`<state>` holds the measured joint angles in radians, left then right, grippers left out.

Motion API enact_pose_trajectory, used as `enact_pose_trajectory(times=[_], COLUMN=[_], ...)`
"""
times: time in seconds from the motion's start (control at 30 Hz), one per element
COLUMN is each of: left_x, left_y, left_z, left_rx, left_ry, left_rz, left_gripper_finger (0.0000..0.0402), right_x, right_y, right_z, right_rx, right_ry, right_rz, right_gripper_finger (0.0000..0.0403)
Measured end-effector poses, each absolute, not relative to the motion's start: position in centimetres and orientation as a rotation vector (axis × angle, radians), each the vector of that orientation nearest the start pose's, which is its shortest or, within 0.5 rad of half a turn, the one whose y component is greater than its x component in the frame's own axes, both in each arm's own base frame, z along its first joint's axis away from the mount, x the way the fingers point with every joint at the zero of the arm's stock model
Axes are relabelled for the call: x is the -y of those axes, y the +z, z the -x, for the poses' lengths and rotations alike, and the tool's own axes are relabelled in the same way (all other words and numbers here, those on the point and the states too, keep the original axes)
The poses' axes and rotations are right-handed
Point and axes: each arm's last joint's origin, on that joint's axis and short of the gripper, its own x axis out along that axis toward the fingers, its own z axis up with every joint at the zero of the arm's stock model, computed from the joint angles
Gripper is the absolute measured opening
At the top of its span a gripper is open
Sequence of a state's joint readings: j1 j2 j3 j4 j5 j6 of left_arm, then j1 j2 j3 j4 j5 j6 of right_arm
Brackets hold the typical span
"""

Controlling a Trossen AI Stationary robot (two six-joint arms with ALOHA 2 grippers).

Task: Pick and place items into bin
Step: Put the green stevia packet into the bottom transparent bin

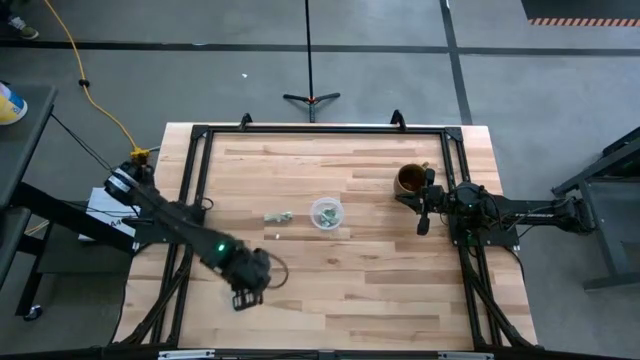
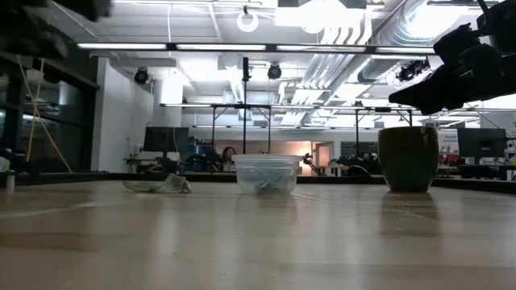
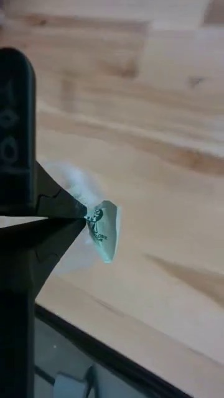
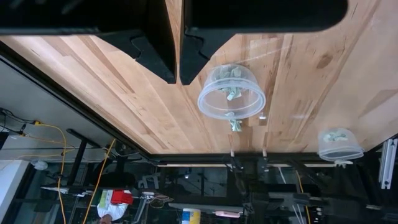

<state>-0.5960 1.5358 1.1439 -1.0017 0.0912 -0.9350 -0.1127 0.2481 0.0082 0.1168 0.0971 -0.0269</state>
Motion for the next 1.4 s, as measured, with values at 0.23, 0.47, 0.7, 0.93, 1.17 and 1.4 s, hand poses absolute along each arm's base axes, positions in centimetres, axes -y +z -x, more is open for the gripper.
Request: enact_pose_trajectory(times=[0.23, 0.47, 0.7, 0.93, 1.17, 1.4], left_x=[18.6, 19.6, 19.4, 16.8, 10.7, 2.6], left_y=[23.4, 23.4, 23.4, 23.9, 23.5, 20.6], left_z=[-20.9, -19.7, -19.8, -19.0, -22.0, -25.2], left_rx=[-1.459, -1.457, -1.414, -1.233, -1.204, -1.367], left_ry=[0.122, 0.174, 0.253, 0.538, 0.701, 0.505], left_rz=[0.408, 0.420, 0.453, 0.214, 0.123, 0.213], left_gripper_finger=[0.0022, 0.0061, 0.0106, 0.0176, 0.0251, 0.0320], right_x=[1.5, 1.5, 1.5, 1.5, 1.5, 1.5], right_y=[15.7, 15.7, 15.7, 15.7, 15.6, 15.6], right_z=[-11.1, -11.1, -11.1, -11.1, -11.1, -11.1], right_rx=[-0.126, -0.126, -0.126, -0.125, -0.126, -0.129], right_ry=[-0.208, -0.208, -0.208, -0.208, -0.208, -0.208], right_rz=[0.025, 0.023, 0.022, 0.024, 0.017, 0.022], right_gripper_finger=[0.0012, 0.0012, 0.0012, 0.0012, 0.0012, 0.0012])
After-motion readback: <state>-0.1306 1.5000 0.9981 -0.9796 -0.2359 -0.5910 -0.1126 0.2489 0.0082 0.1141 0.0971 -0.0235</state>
